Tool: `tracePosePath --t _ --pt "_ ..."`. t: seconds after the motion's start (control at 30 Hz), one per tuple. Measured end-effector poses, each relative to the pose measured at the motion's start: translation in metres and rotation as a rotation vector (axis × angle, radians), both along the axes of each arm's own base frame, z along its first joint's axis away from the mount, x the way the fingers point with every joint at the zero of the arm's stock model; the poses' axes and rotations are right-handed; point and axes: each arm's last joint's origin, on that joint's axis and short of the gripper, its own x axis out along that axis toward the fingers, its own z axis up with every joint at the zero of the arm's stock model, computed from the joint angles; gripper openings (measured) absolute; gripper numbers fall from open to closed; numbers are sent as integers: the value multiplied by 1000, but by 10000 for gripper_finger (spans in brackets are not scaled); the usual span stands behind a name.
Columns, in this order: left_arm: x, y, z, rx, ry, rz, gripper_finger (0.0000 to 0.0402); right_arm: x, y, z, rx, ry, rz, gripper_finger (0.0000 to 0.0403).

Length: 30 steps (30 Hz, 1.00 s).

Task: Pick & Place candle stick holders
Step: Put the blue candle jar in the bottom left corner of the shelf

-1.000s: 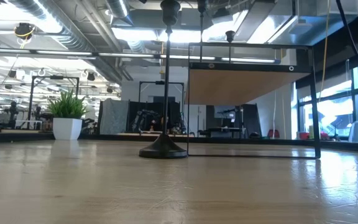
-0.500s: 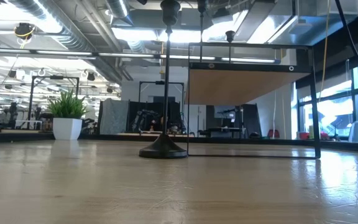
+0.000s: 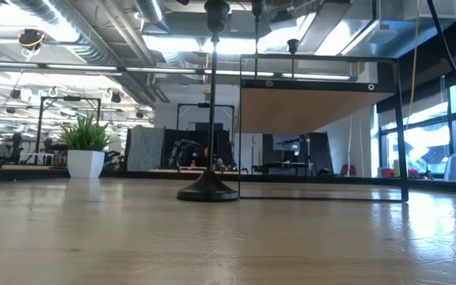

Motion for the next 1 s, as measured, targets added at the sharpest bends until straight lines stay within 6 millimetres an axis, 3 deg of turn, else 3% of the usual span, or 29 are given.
tracePosePath --t 0.33,0.73,0.83,1.0 --pt "-5 2 4 50 -12 18 332 0 1 1 39 -8 -2 295" --pt "-31 20 25 124 -45 132 333 1 4 0 128 -4 44 295" --pt "-41 22 33 154 -63 160 333 -1 4 5 161 -29 37 295" --pt "-56 20 44 208 -97 196 333 -4 3 29 252 -206 68 295"
